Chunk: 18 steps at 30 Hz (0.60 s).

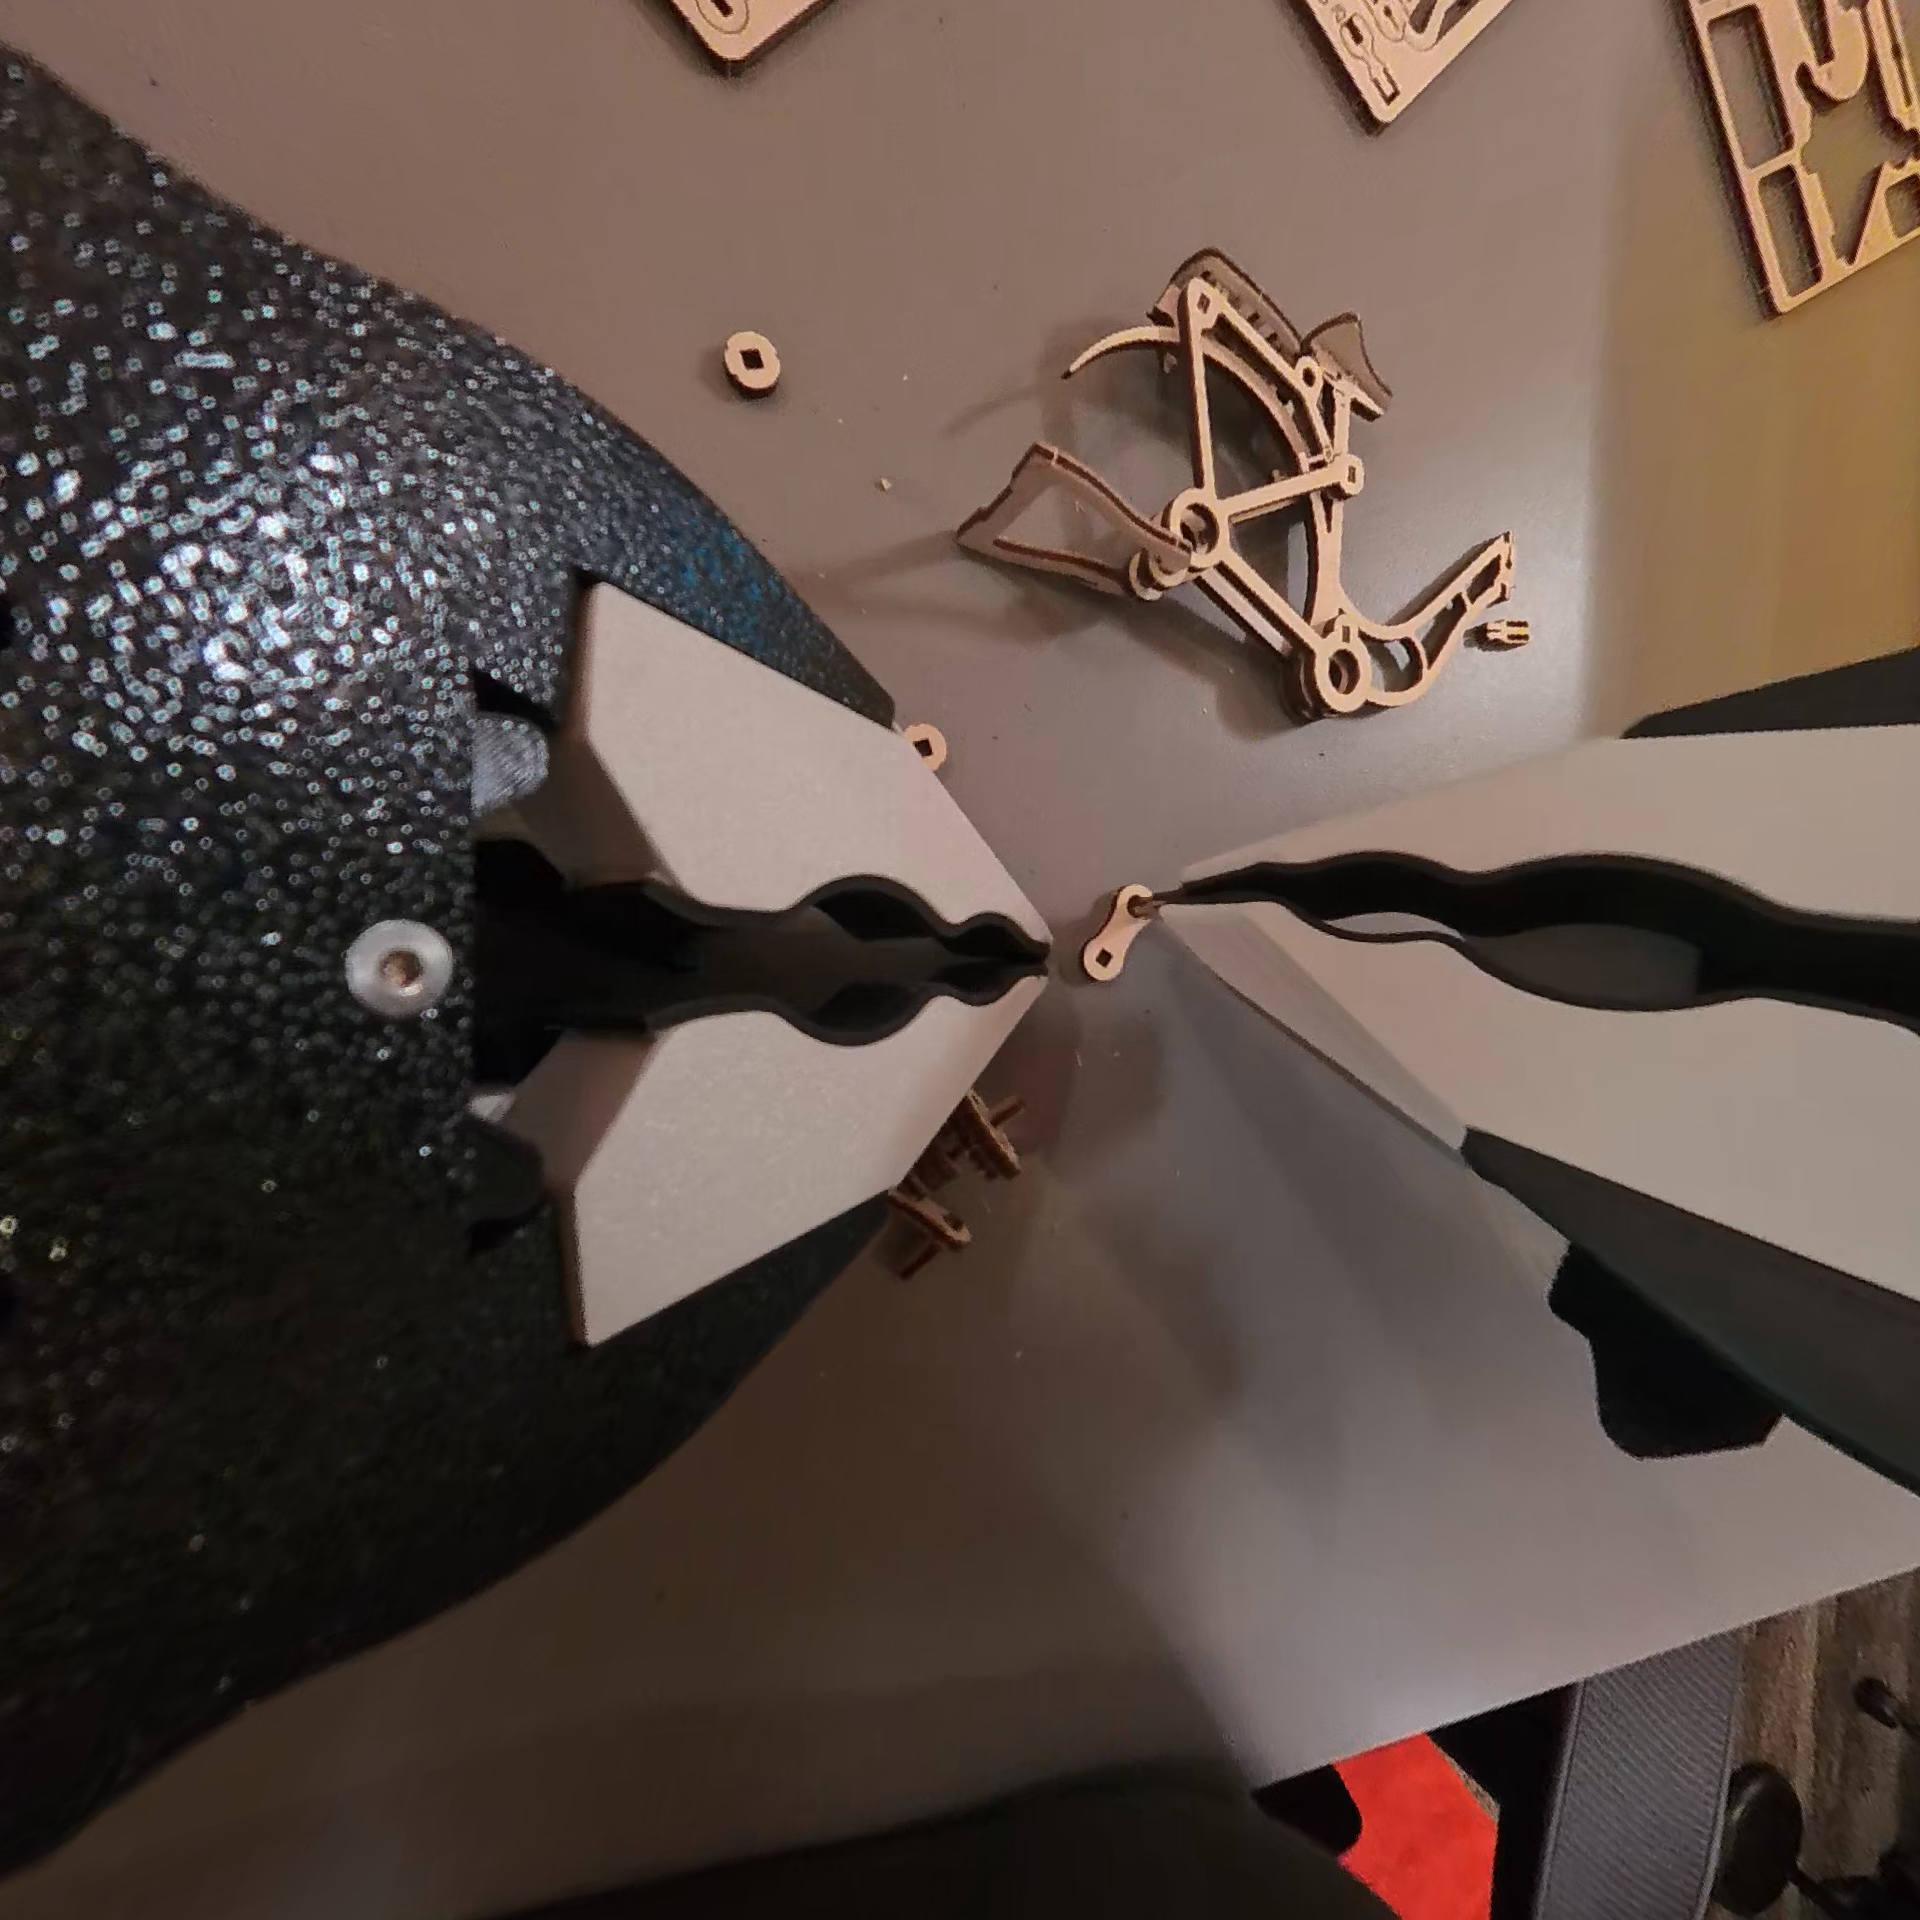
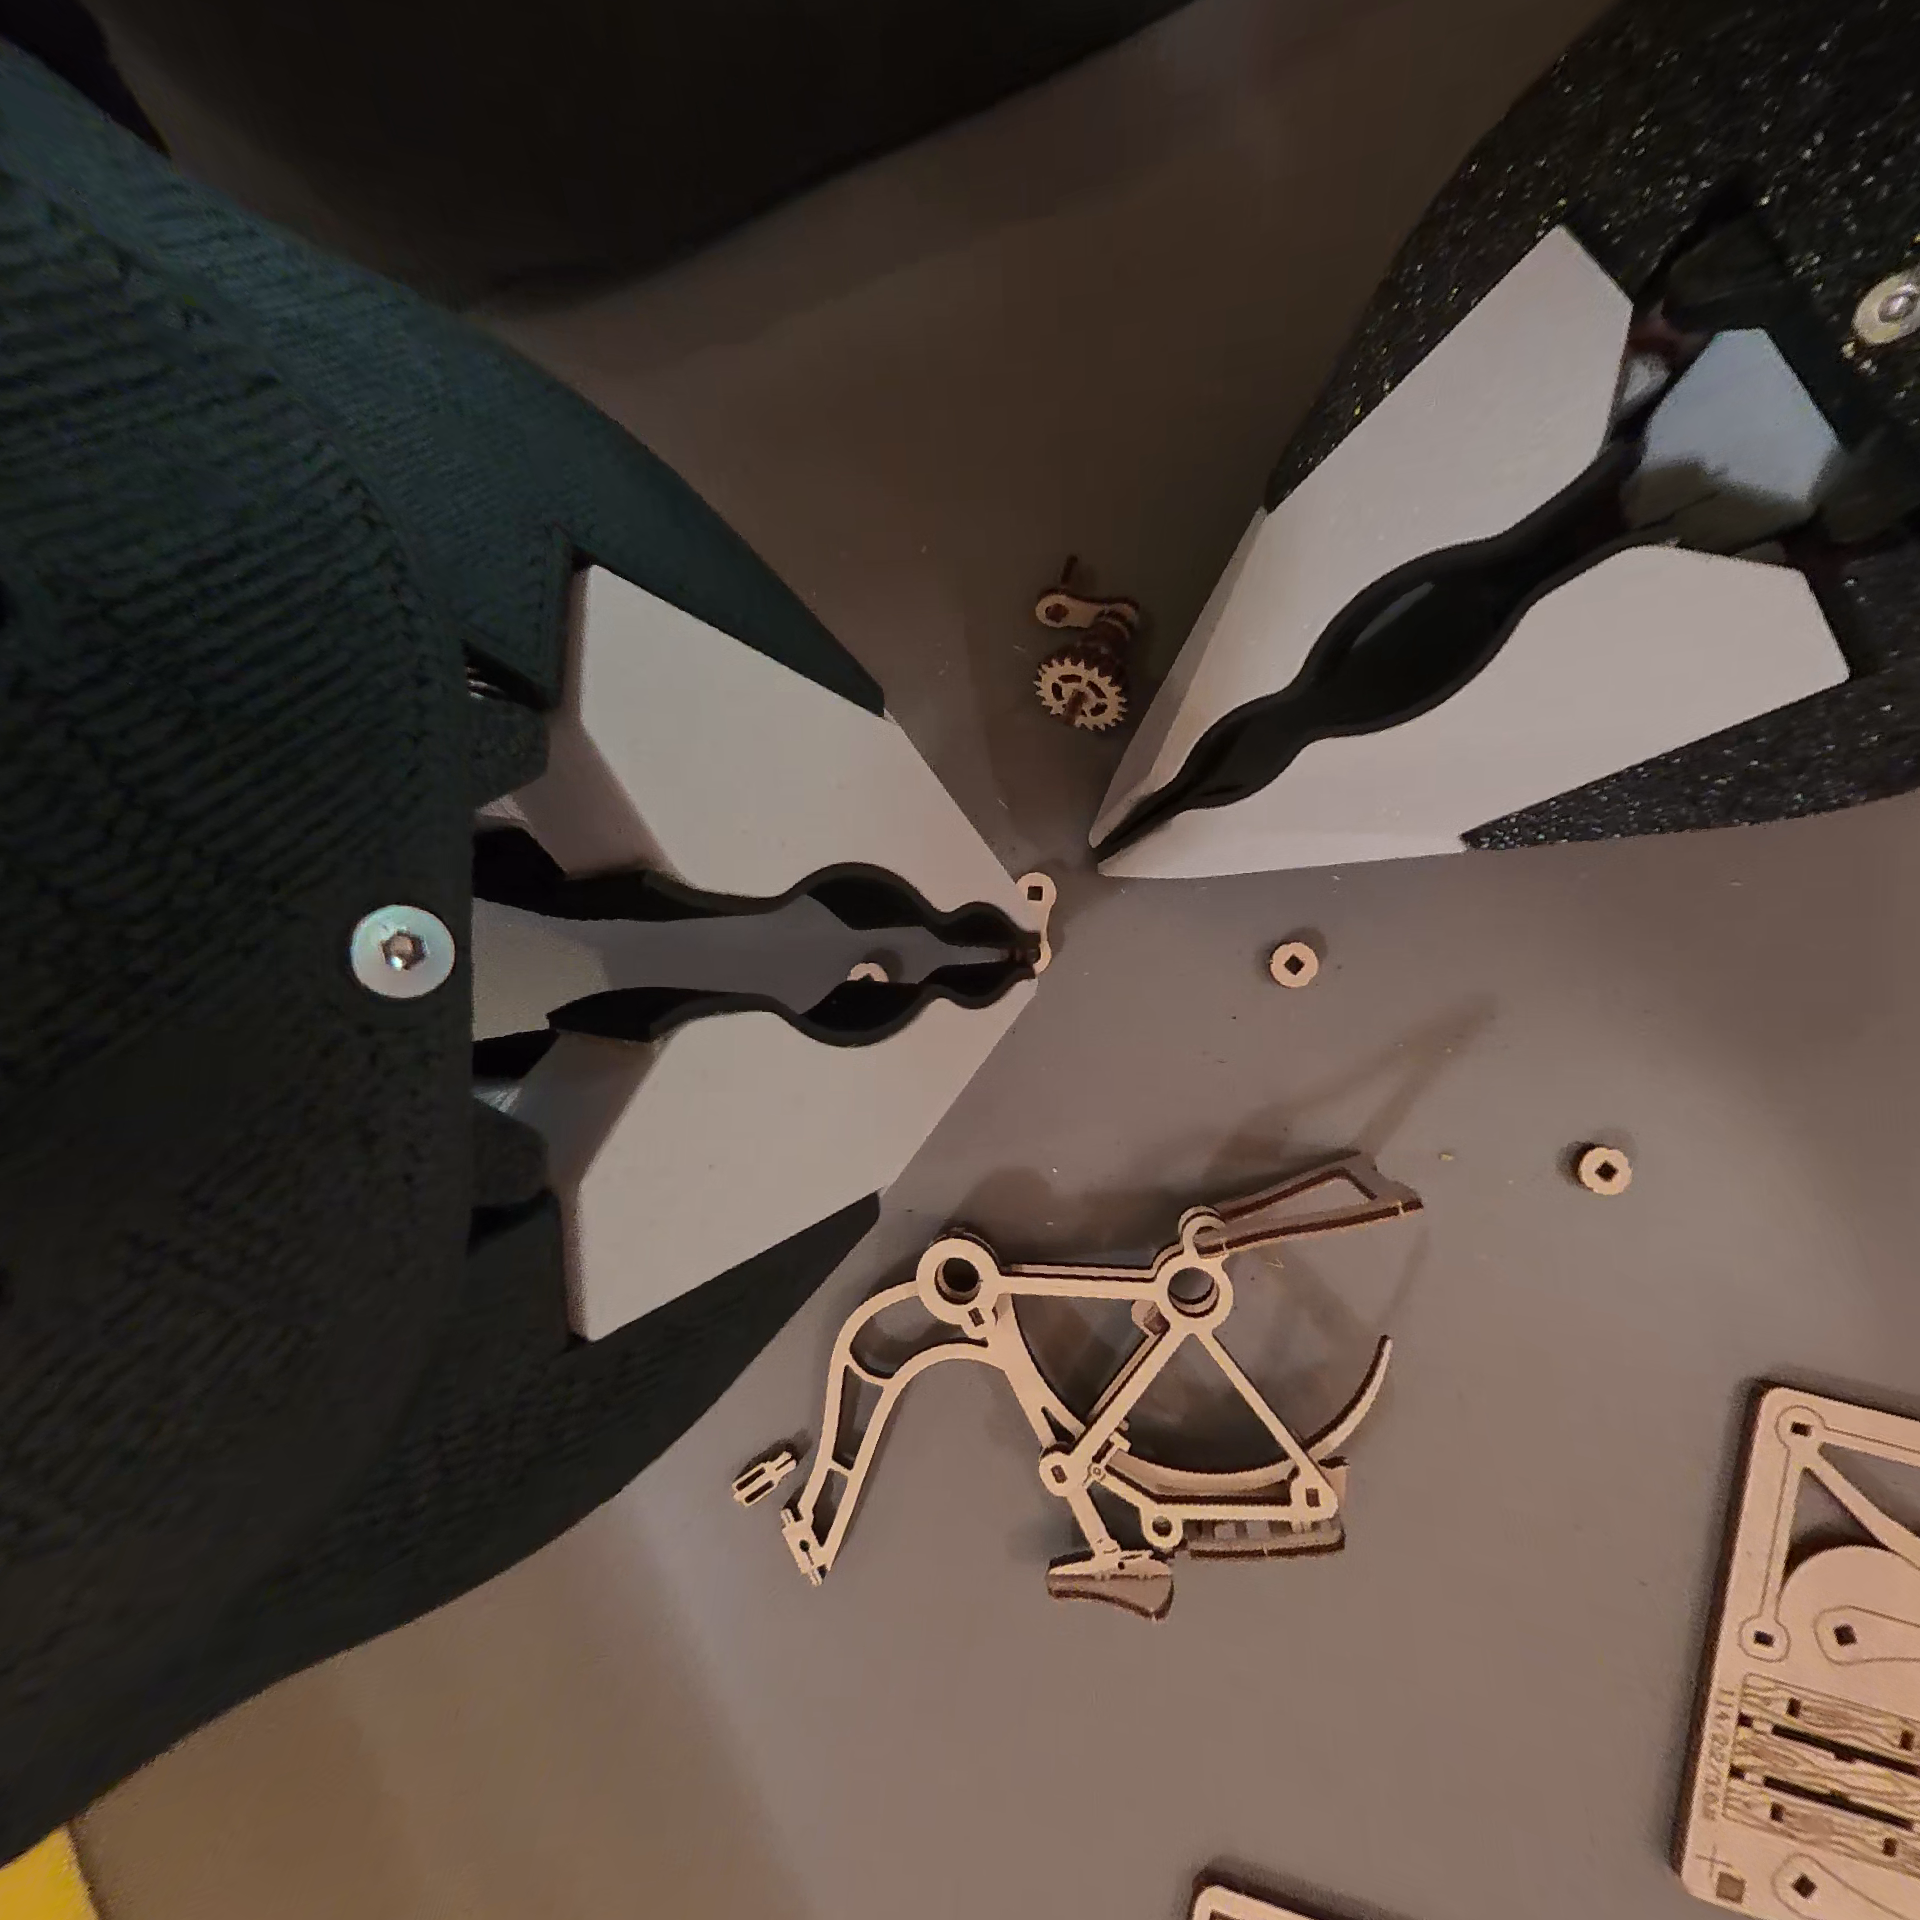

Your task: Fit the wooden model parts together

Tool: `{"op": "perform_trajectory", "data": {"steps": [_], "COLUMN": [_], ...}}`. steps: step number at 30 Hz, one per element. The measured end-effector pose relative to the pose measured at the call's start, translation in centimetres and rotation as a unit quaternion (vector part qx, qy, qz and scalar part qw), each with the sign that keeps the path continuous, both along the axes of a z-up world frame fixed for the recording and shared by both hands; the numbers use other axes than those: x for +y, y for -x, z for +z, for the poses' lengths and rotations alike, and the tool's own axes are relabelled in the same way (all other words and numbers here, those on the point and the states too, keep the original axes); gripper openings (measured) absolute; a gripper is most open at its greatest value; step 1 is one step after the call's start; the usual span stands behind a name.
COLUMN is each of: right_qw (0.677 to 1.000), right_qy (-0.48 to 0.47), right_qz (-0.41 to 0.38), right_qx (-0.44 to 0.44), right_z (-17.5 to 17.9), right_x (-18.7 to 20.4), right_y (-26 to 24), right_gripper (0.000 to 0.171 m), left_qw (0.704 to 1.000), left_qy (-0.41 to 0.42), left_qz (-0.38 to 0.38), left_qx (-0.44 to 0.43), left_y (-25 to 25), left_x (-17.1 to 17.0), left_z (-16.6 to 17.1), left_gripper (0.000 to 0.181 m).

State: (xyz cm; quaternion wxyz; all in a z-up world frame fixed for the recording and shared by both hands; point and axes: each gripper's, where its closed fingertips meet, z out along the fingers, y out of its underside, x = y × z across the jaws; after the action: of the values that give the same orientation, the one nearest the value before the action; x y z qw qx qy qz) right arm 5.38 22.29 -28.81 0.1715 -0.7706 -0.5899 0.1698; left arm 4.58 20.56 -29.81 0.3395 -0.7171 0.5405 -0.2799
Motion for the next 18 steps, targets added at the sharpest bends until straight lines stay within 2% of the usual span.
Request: {"op": "perform_trajectory", "data": {"steps": [18], "right_qw": [0.999], "right_qy": [-0.023], "right_qz": [0.005], "right_qx": [-0.033], "right_z": [-0.31], "right_x": [0.12], "right_y": [-0.06], "right_gripper": [0.001], "left_qw": [1.0], "left_qy": [-0.011], "left_qz": [0.0], "left_qx": [0.004], "left_y": [0.07], "left_x": [-0.04], "left_z": [-0.05], "left_gripper": [0.0]}}
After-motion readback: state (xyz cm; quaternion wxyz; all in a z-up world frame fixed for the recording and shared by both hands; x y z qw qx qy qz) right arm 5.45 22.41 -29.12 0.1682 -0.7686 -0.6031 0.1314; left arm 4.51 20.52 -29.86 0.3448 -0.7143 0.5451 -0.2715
